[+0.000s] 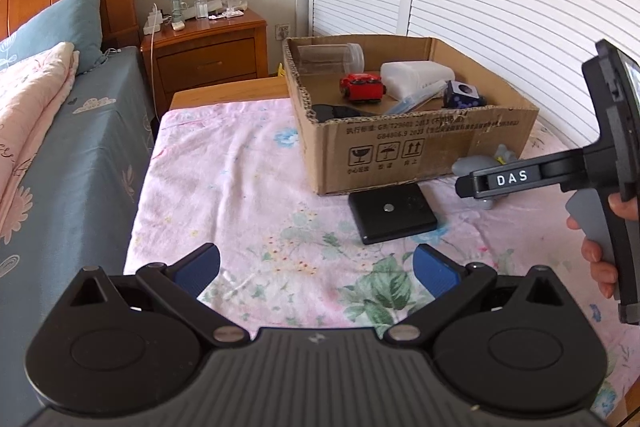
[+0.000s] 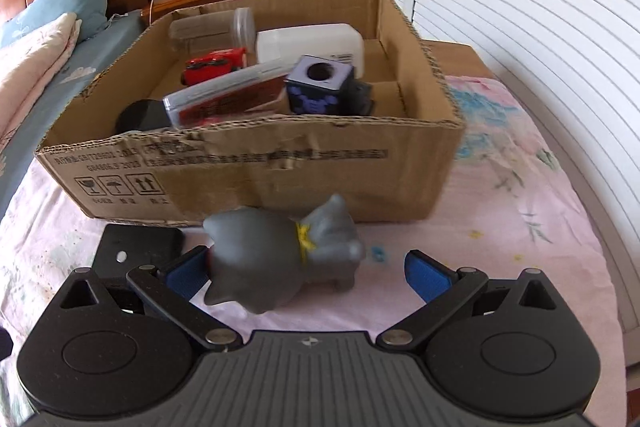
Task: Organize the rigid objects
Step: 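Move the left gripper to the black square pad while the right approaches the grey elephant toy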
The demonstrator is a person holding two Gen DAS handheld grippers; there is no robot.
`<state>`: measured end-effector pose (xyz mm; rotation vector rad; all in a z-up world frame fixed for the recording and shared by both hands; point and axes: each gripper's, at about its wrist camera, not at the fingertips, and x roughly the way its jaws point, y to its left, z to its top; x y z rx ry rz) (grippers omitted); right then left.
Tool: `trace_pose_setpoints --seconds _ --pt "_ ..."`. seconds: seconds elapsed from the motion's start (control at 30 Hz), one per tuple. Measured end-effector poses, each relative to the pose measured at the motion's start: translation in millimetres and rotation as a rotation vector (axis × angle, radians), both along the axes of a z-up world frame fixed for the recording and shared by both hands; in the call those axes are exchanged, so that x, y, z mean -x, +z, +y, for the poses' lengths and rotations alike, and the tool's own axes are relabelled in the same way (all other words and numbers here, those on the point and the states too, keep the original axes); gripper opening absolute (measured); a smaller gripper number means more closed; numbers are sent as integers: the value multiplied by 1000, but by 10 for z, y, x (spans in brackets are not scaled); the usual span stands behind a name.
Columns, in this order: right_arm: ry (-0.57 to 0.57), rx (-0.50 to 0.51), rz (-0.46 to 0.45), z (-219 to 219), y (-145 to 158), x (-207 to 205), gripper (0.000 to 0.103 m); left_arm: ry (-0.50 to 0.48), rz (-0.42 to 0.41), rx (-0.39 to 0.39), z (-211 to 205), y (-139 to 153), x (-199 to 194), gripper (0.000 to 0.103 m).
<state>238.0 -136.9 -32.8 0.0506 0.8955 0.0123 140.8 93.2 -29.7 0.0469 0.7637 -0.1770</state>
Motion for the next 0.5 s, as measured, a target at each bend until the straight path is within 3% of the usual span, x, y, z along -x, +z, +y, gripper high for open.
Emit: trace_pose_setpoints --seconds 0.3,0.5 --pt "38 68 8 -6 -114 53 103 4 24 -14 -173 -15 -204 102" --pt "76 75 -34 -34 -158 91 103 13 103 -10 -331 -110 -482 102"
